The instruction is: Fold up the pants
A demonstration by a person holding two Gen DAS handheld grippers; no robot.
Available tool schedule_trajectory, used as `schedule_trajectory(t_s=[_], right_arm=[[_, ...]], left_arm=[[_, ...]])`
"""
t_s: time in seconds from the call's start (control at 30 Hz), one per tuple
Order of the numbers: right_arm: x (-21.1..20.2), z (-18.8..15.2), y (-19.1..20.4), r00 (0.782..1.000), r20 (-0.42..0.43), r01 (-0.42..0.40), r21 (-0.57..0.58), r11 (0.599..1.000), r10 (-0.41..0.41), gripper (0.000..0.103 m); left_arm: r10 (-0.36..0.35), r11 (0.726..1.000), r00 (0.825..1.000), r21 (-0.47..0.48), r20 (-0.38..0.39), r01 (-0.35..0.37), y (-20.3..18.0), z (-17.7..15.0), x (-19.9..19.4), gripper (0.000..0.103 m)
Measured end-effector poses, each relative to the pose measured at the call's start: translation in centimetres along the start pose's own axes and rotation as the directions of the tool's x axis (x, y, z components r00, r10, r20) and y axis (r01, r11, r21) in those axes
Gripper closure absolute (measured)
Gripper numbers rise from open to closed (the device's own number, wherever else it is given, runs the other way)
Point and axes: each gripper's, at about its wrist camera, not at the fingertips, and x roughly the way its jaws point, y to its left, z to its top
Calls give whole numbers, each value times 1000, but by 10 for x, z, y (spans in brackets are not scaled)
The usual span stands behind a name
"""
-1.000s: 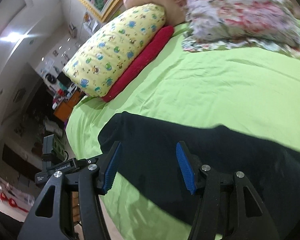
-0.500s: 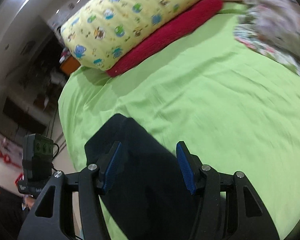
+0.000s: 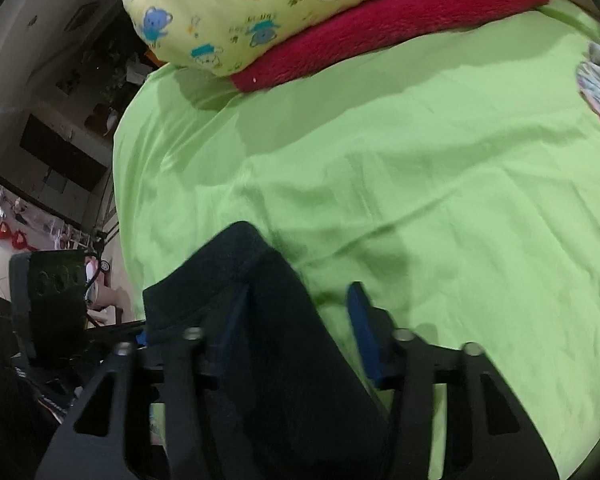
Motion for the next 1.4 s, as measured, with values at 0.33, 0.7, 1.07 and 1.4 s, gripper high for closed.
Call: schedule_trajectory(t_s=[0.33,0.7,1.07,1.4], right_arm=[[-26,-12,11,996,89,-20,21,1000,18,86],[-94,-39,14,967,252,-63,59,996,46,87],[-163,-95,5,907,418,-103,111,989,47,87],[-217,-167,-22,841,542,-125,201,972,-4,88]], left_arm=[[35,998,999,43,17,-35,-7,1,2,73],[-76,981,995,182,62,64,-75,-7,-35,74],[-164,931,986,334,15,149,-147,-39,-47,74],[-217,869,973,439,-81,230,-215,-91,-38,74]])
